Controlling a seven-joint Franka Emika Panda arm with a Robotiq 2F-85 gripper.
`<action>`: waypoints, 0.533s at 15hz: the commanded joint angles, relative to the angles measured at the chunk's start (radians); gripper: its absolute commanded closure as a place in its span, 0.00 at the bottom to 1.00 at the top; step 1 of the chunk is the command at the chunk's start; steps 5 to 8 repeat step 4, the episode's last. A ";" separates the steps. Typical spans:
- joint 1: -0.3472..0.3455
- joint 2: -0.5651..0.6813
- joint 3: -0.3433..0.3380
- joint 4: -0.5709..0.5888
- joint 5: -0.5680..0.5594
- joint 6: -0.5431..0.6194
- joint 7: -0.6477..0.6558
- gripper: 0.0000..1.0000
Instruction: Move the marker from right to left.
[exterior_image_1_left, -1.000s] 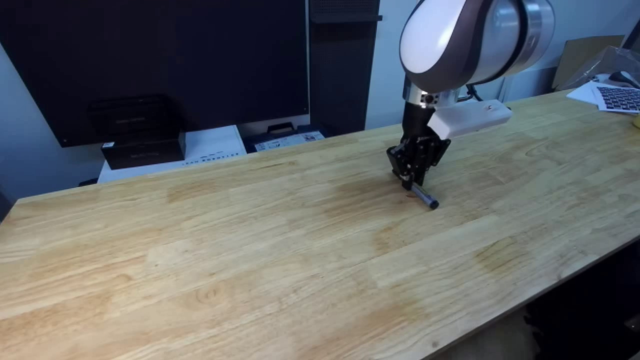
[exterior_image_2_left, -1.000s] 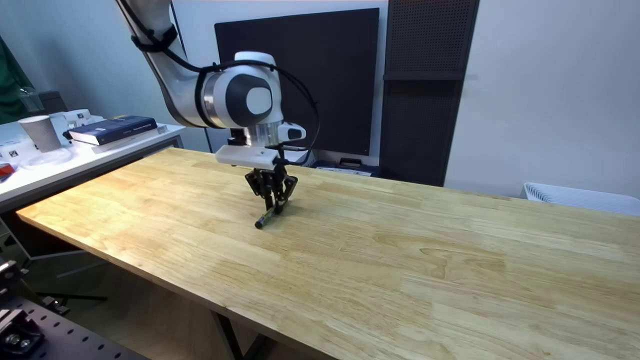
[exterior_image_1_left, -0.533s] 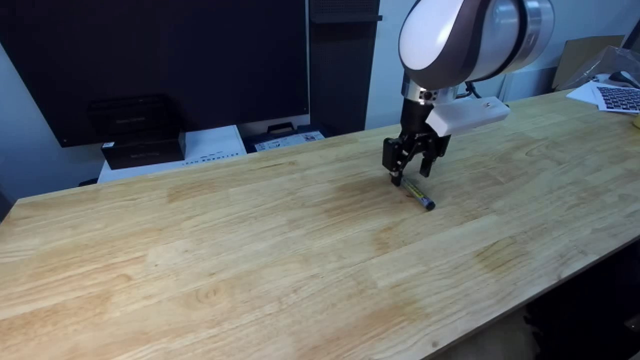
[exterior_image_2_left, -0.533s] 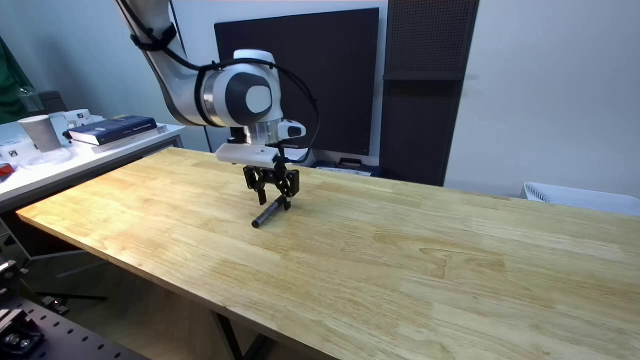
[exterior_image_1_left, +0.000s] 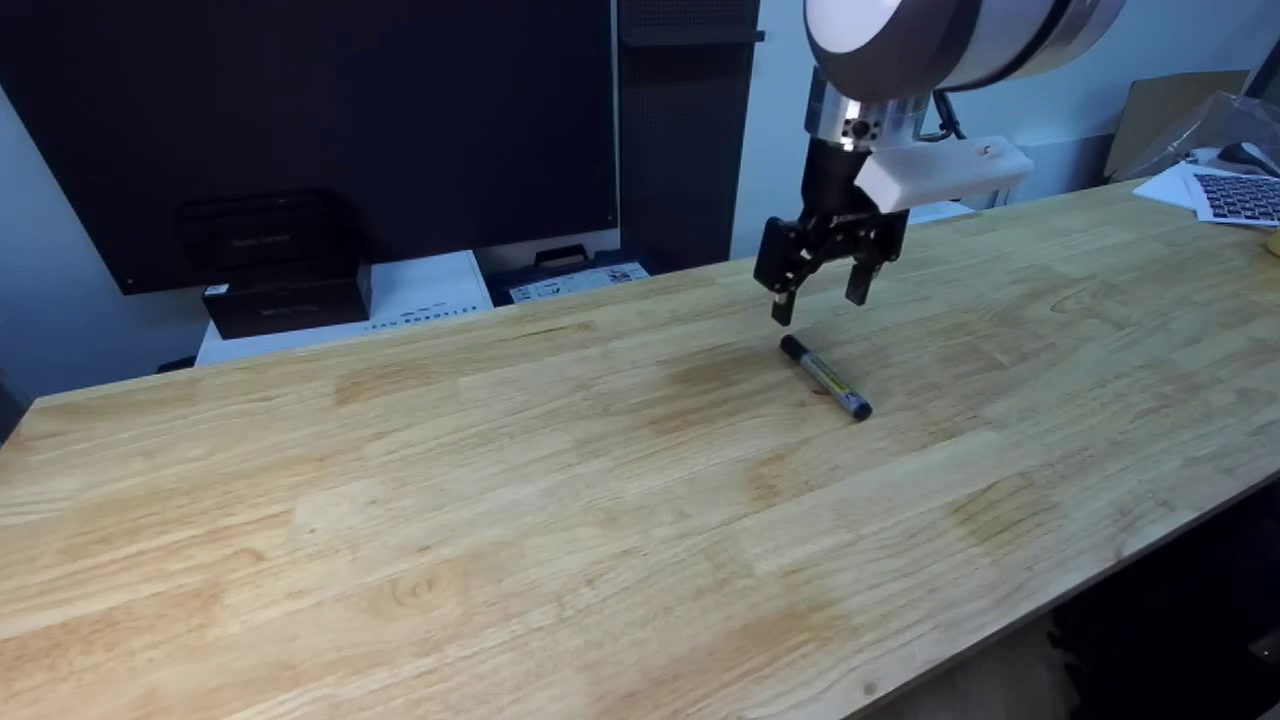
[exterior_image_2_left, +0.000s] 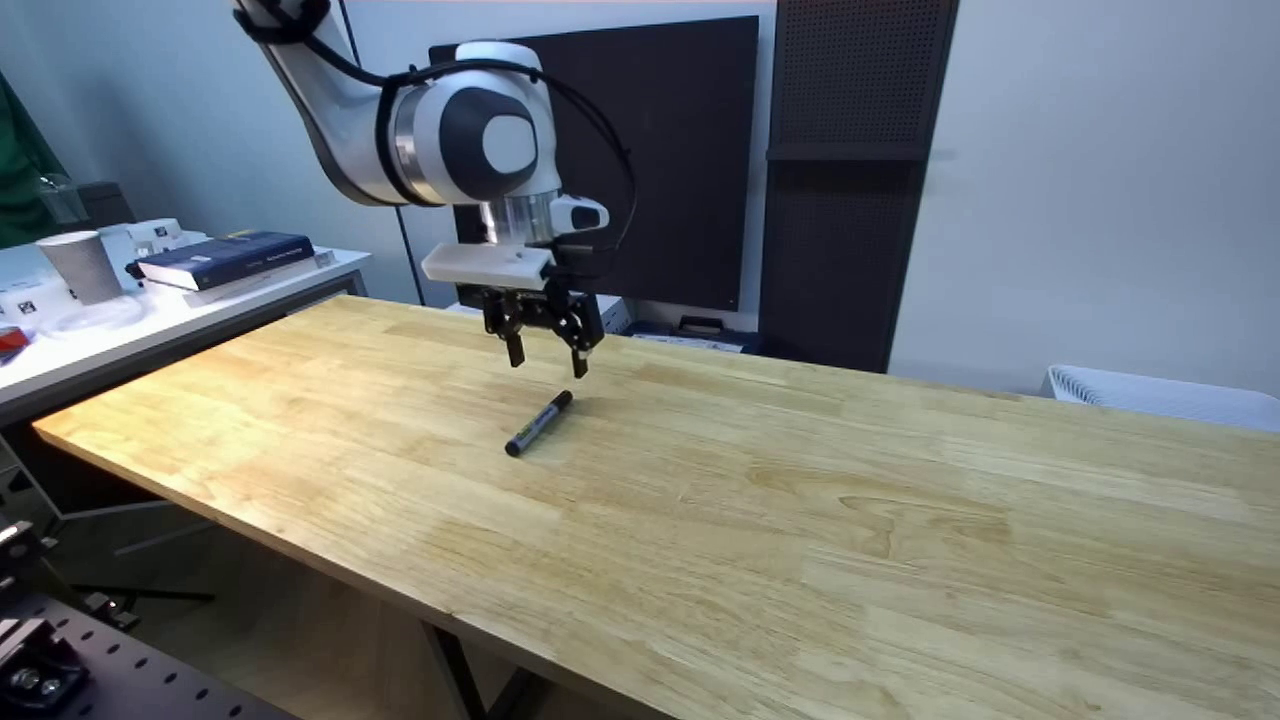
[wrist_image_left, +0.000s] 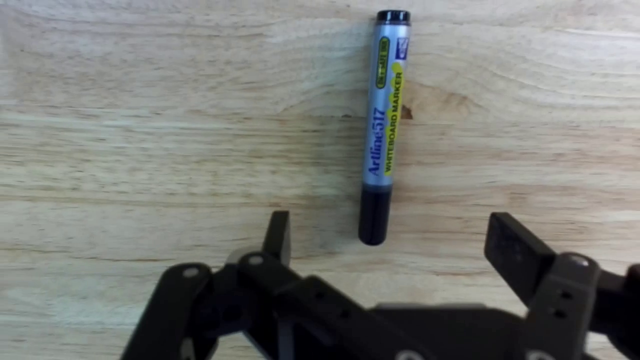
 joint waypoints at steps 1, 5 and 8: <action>0.019 -0.082 -0.013 -0.042 -0.006 -0.085 0.055 0.00; 0.013 -0.122 -0.008 -0.054 -0.005 -0.179 0.054 0.00; 0.013 -0.122 -0.008 -0.054 -0.005 -0.179 0.054 0.00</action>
